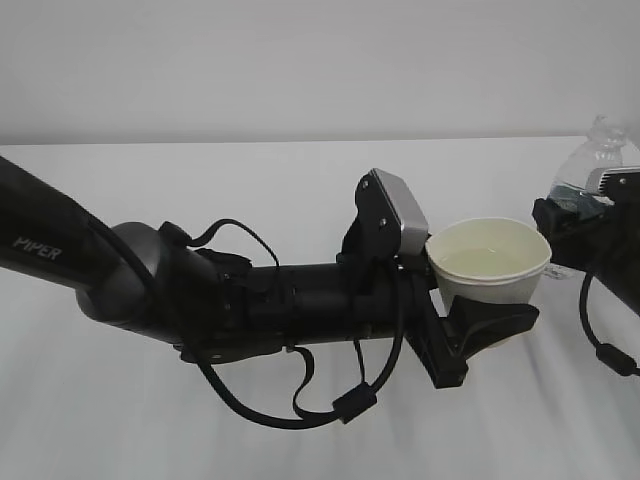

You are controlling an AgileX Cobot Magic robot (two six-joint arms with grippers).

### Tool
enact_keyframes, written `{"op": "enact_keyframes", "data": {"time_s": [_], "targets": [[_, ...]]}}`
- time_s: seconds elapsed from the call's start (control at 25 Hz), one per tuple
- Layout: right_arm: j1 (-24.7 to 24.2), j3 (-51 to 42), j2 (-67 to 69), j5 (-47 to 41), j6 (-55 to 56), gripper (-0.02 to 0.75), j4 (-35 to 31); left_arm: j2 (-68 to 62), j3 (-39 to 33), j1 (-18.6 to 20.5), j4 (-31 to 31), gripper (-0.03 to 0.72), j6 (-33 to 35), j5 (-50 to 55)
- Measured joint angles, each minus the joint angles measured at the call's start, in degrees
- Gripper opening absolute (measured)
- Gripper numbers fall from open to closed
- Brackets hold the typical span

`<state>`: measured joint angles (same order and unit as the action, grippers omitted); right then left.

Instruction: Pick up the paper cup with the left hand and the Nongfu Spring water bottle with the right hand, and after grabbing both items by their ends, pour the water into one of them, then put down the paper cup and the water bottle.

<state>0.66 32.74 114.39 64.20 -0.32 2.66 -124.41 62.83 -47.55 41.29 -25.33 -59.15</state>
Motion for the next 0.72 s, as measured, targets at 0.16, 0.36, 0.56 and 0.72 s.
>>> {"op": "enact_keyframes", "data": {"time_s": [0.16,0.36,0.56,0.72], "targets": [[0.0,2.0,2.4,0.1,-0.3,0.395,0.1,0.0,0.0,0.0,-0.1,0.460,0.0,0.0],[0.0,4.3,5.2,0.1,-0.4,0.394,0.1,0.0,0.0,0.0,-0.1,0.459,0.0,0.0],[0.0,6.3,7.5,0.2,-0.4,0.394,0.1,0.0,0.0,0.0,-0.1,0.458,0.0,0.0],[0.0,6.9,8.3,0.2,-0.4,0.394,0.1,0.0,0.0,0.0,-0.1,0.457,0.0,0.0]]}}
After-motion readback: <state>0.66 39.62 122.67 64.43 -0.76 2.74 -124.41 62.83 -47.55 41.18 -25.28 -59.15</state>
